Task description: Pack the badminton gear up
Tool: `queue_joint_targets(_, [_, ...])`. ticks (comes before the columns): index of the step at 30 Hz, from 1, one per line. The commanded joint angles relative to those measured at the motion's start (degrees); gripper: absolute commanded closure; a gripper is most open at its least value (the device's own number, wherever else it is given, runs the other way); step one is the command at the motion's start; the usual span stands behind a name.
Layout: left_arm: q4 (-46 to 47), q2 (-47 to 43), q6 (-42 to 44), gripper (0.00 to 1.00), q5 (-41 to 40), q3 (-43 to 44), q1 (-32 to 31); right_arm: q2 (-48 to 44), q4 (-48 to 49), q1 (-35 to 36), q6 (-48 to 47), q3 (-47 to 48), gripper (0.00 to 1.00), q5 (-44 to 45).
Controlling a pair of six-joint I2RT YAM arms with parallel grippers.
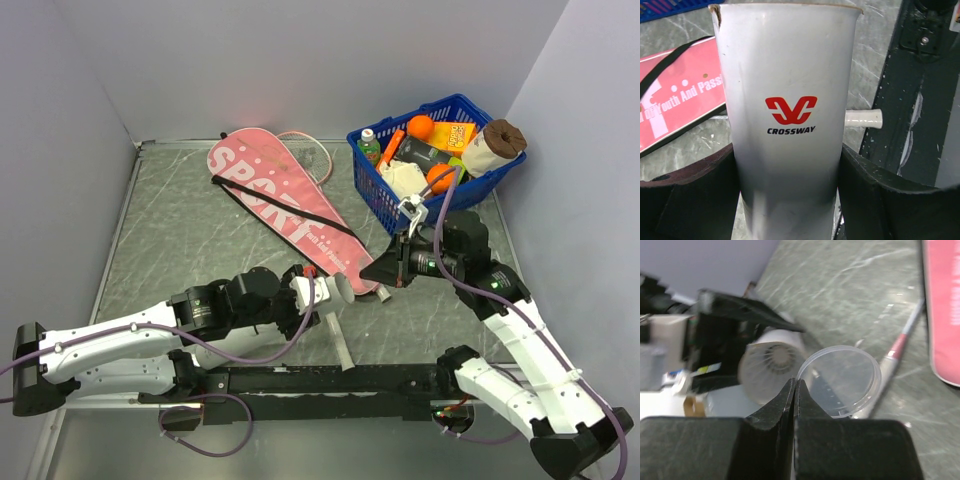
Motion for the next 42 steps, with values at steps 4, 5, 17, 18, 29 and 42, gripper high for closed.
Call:
queue_joint_targets(4, [0.7, 0.0, 1.4, 0.99, 4.1, 3.3, -0.3, -0.9, 3.5, 3.3, -2.1, 3.4, 1.00, -8.5])
queue_joint_targets(5, [0.8, -0.2, 1.4, 0.99, 4.3, 3.3, -0.2, -0.9, 3.7, 3.7, -2.1, 3.2, 1.00, -8.6])
queue_joint_targets(17, [1.1, -1.8, 1.6, 0.99, 4.4, 3.0, -0.2, 1.6, 5.7, 8.6, -1.8, 2.8, 1.00, -8.5])
queue_joint_targets(18, [1.1, -1.9, 1.7, 0.99, 4.4, 3.0, -0.2, 1.7, 5.9, 8.8, -1.8, 2.8, 1.00, -8.3])
queue_joint_targets(29, [1.1, -1.9, 1.8, 0.99, 4.3, 3.0, -0.2, 2.7, 7.2, 11.5, -1.4, 2.7, 1.00, -9.1])
queue_joint_targets(42, [1.2, -1.9, 1.6, 0.99, 3.6, 2.9, -0.2, 1.2, 7.1, 12.3, -1.1, 1.5, 1.00, -10.3])
